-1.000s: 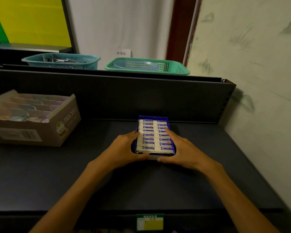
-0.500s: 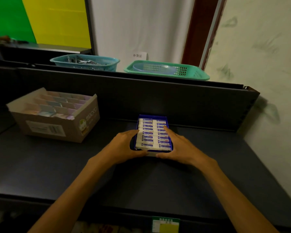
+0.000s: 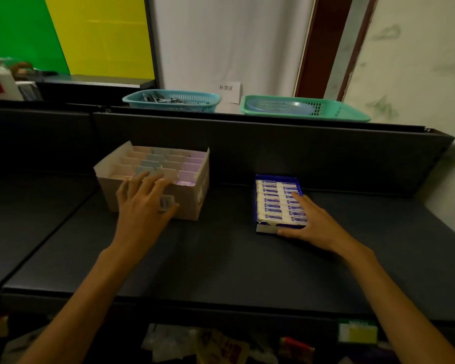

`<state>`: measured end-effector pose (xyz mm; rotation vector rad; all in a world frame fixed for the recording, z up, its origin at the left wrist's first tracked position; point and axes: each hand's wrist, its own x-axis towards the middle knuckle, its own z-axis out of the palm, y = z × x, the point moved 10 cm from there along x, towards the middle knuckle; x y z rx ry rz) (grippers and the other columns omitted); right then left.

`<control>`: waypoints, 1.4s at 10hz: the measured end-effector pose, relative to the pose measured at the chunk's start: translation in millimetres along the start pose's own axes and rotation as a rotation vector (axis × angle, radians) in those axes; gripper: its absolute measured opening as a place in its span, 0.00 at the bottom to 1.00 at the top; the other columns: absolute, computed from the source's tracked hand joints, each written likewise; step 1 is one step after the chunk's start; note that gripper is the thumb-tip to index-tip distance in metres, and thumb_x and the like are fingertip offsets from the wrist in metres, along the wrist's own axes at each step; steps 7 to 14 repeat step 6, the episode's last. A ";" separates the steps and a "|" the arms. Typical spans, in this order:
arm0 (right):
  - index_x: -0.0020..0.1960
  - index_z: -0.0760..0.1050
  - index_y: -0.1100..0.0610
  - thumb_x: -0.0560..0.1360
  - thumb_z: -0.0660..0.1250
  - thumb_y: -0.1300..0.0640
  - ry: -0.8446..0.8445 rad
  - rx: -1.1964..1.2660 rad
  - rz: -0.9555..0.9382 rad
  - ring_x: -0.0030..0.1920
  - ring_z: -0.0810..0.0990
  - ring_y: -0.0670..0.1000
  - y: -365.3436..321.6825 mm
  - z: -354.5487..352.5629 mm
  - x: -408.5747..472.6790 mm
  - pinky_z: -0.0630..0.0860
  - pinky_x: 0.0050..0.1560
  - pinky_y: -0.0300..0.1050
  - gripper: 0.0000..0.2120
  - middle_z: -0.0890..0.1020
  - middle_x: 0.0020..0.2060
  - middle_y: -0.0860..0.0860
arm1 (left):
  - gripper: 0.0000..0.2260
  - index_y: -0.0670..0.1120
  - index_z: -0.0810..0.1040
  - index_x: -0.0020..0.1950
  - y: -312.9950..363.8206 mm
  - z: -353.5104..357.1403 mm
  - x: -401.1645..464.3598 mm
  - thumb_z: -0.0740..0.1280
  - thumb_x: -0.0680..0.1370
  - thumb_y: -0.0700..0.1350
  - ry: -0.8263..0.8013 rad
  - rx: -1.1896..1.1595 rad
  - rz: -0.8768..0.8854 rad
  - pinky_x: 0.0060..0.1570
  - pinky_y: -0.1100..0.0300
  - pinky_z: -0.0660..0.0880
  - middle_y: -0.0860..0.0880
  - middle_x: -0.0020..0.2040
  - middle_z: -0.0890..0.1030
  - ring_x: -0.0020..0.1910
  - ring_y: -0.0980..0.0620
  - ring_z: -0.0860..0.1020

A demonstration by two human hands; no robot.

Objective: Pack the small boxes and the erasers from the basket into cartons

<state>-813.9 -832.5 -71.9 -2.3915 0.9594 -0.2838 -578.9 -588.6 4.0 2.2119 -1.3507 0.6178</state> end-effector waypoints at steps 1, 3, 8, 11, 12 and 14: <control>0.78 0.48 0.48 0.64 0.76 0.41 0.025 0.045 0.047 0.71 0.64 0.52 -10.2 6.9 -0.3 0.63 0.70 0.50 0.53 0.57 0.76 0.50 | 0.22 0.47 0.74 0.62 -11.5 2.3 6.7 0.75 0.69 0.43 -0.002 -0.070 0.048 0.63 0.39 0.62 0.41 0.60 0.77 0.63 0.39 0.72; 0.77 0.50 0.49 0.64 0.76 0.41 0.035 0.049 0.070 0.70 0.65 0.52 -27.4 16.9 0.5 0.64 0.68 0.49 0.51 0.60 0.75 0.50 | 0.11 0.46 0.76 0.53 -1.0 -3.7 16.4 0.71 0.72 0.40 0.095 -0.215 0.098 0.61 0.43 0.65 0.45 0.50 0.81 0.54 0.42 0.78; 0.77 0.48 0.45 0.60 0.72 0.34 0.028 0.008 0.020 0.74 0.59 0.54 -42.4 14.0 -3.6 0.60 0.72 0.55 0.54 0.55 0.77 0.50 | 0.17 0.47 0.74 0.61 2.5 7.9 19.5 0.71 0.73 0.42 -0.072 -0.248 0.121 0.67 0.46 0.59 0.45 0.60 0.77 0.62 0.44 0.73; 0.77 0.48 0.45 0.60 0.72 0.34 0.028 0.008 0.020 0.74 0.59 0.54 -42.4 14.0 -3.6 0.60 0.72 0.55 0.54 0.55 0.77 0.50 | 0.17 0.47 0.74 0.61 2.5 7.9 19.5 0.71 0.73 0.42 -0.072 -0.248 0.121 0.67 0.46 0.59 0.45 0.60 0.77 0.62 0.44 0.73; 0.77 0.48 0.45 0.60 0.72 0.34 0.028 0.008 0.020 0.74 0.59 0.54 -42.4 14.0 -3.6 0.60 0.72 0.55 0.54 0.55 0.77 0.50 | 0.17 0.47 0.74 0.61 2.5 7.9 19.5 0.71 0.73 0.42 -0.072 -0.248 0.121 0.67 0.46 0.59 0.45 0.60 0.77 0.62 0.44 0.73; 0.77 0.48 0.45 0.60 0.72 0.34 0.028 0.008 0.020 0.74 0.59 0.54 -42.4 14.0 -3.6 0.60 0.72 0.55 0.54 0.55 0.77 0.50 | 0.17 0.47 0.74 0.61 2.5 7.9 19.5 0.71 0.73 0.42 -0.072 -0.248 0.121 0.67 0.46 0.59 0.45 0.60 0.77 0.62 0.44 0.73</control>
